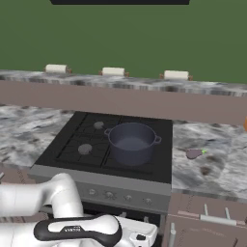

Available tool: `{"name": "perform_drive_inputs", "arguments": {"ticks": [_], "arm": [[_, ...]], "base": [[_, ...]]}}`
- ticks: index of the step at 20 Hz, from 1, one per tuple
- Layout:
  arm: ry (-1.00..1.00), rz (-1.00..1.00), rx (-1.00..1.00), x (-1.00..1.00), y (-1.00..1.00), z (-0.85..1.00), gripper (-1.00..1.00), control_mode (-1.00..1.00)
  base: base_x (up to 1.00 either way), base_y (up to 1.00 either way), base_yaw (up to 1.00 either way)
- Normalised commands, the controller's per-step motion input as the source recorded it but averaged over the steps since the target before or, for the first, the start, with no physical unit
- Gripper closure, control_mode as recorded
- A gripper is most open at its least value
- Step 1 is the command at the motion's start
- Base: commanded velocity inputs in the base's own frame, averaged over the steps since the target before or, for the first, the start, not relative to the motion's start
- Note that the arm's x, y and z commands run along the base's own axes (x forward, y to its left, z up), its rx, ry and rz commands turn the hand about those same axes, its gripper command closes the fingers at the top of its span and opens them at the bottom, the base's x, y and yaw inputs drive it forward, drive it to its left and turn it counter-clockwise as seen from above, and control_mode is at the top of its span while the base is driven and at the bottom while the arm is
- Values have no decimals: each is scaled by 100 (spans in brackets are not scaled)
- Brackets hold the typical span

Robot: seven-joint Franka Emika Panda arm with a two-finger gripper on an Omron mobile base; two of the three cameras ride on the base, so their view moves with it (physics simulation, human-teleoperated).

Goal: Turn on the burner for the pot on the stove. Wait thirty seconds for the pot to heat up. Then add the eggplant to the pot.

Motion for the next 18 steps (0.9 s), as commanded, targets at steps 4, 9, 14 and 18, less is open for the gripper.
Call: {"name": "perform_drive_inputs", "arguments": {"ticks": [4, 9, 14, 18], "arm": [[0, 1, 0, 0, 3, -3, -100, -100], [0, 1, -3, 6, 4, -5, -100, -100], [0, 0, -1, 23, 0, 0, -100, -100], [0, 0, -1, 33, 0, 0, -100, -100]], "base": [[0, 0, 0], [0, 0, 0], [0, 0, 0], [0, 0, 0]]}}
